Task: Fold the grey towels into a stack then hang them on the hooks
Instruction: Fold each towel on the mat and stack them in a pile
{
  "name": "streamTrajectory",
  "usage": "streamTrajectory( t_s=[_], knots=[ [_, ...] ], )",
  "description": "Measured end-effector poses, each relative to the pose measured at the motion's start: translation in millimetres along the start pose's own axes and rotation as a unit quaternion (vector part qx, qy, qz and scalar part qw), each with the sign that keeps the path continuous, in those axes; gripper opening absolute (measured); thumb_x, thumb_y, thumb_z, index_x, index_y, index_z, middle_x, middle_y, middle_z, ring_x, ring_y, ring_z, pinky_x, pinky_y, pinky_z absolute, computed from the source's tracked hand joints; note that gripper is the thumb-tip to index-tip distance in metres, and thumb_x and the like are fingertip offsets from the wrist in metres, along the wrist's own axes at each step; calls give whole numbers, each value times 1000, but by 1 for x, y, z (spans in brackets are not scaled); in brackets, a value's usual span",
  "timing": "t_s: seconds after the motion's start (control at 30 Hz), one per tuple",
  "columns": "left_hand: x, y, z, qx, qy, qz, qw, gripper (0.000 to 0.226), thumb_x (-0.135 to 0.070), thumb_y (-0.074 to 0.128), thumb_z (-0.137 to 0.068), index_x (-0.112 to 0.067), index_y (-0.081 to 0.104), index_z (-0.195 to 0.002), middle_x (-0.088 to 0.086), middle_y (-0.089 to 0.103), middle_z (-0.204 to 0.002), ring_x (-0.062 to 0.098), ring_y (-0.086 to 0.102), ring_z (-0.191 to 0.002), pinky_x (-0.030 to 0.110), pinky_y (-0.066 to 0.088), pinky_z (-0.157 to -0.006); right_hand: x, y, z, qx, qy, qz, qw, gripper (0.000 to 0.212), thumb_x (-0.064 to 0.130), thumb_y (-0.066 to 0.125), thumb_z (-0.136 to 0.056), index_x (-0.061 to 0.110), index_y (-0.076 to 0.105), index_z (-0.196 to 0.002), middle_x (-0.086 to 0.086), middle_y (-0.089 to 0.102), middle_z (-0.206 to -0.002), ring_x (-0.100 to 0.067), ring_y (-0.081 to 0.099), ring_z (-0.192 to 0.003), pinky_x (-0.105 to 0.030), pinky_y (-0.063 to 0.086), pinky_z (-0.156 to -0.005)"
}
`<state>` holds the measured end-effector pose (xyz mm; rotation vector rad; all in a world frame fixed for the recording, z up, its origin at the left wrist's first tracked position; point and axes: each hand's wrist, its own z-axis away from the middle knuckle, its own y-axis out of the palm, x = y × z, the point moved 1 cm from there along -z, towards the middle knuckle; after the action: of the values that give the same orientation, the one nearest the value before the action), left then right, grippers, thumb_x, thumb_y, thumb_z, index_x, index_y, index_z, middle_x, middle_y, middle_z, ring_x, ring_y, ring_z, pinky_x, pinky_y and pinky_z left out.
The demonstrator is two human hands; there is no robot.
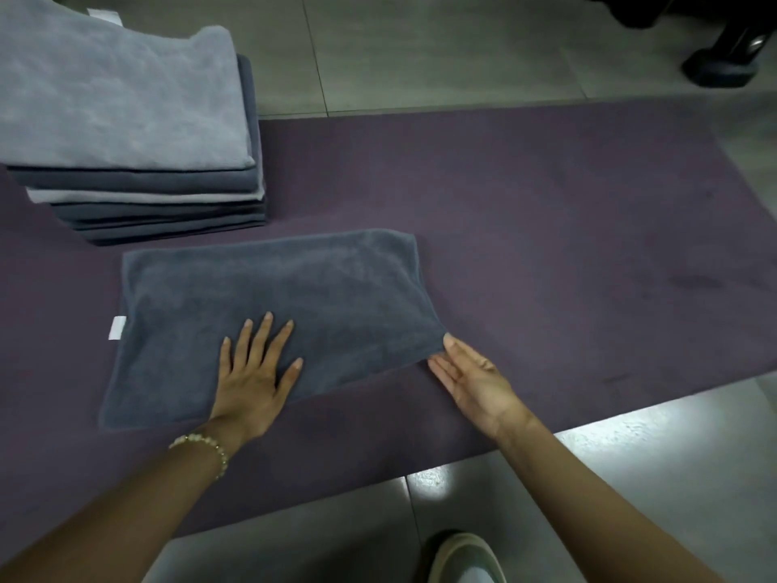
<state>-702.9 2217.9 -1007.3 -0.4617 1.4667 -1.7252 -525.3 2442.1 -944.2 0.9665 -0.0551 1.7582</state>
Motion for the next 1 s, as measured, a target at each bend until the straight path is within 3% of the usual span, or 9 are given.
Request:
streamTrajectory(
  t_s=[0.07, 0.13, 0.2, 0.27, 0.43, 0.57, 0.7, 0.83, 1.0],
  knots=[
    [-2, -3, -1, 11, 2, 7, 1000, 73, -65, -5, -77, -37, -14, -144, -11, -13, -157, 16, -16, -145, 30, -27, -108, 8, 1, -1, 64, 27, -26, 997, 25, 20, 57, -84, 9, 65, -106, -1, 72, -105, -10, 67, -98, -22, 52, -91],
    [-2, -4, 1, 23, 1, 7, 1000, 72, -66, -9, -75, -39, -20, -141, -13, -21, -154, 14, -22, -143, 30, -29, -106, 8, -6, -4, 75, 16, 90, 993, 22, 20, 52, -92, 9, 63, -108, -2, 69, -105, -7, 64, -98, -22, 49, -93],
    [-1, -4, 1, 22, -1, 4, 1000, 72, -66, -9, -75, -40, -21, -141, -12, -20, -156, 14, -23, -143, 30, -29, -107, 5, -16, -6, 21, -51, 285, 957, 16, 15, 48, -98, 10, 63, -100, 0, 67, -91, 4, 61, -80, -14, 46, -79],
    [-1, -4, 1, 22, -1, 2, 1000, 72, -66, -8, -76, -39, -19, -142, -12, -19, -156, 14, -22, -143, 31, -28, -107, 1, -21, -8, -48, -116, 347, 930, 7, 12, 55, -95, 10, 62, -93, 2, 62, -79, 6, 57, -63, -10, 47, -63],
    [-2, -3, 1, 25, 2, 0, 1000, 72, -66, -9, -76, -38, -21, -142, -13, -22, -154, 15, -23, -143, 30, -30, -106, -14, -16, -1, -151, -54, 249, 955, 13, 19, 69, -86, 9, 62, -81, -4, 62, -70, -3, 60, -50, -16, 52, -50],
    [-1, -2, 2, 28, -3, -2, 1000, 72, -66, -9, -76, -39, -21, -141, -11, -20, -156, 15, -23, -143, 30, -30, -106, -14, -16, 8, -145, 26, 149, 978, 27, 34, 59, -92, 7, 62, -96, -6, 70, -87, -18, 70, -72, -22, 57, -57],
    [-1, -3, 0, 32, -2, 12, 999, 73, -66, -9, -76, -37, -20, -142, -9, -18, -158, 15, -23, -143, 30, -30, -106, 0, -9, 5, -85, 100, 72, 989, 29, 35, 59, -91, 10, 55, -105, -6, 63, -96, -18, 66, -82, -23, 59, -64],
    [-15, -9, 7, 22, -5, 70, 997, 75, -69, 1, -79, -38, -14, -145, -4, -11, -159, 16, -17, -145, 36, -21, -113, -6, -4, -3, -48, -75, 199, 976, 35, 4, 76, -75, 17, 52, -97, -1, 56, -85, -10, 58, -76, -21, 54, -76],
    [-98, -38, 0, 11, 264, 167, 950, 57, -61, 11, -94, -40, 13, -148, -20, 4, -156, 4, 19, -140, 28, 21, -110, -11, 4, -8, 36, -190, 313, 930, 35, -13, 72, -73, 16, 54, -80, 7, 60, -69, 4, 57, -63, -10, 46, -67]
  ],
)
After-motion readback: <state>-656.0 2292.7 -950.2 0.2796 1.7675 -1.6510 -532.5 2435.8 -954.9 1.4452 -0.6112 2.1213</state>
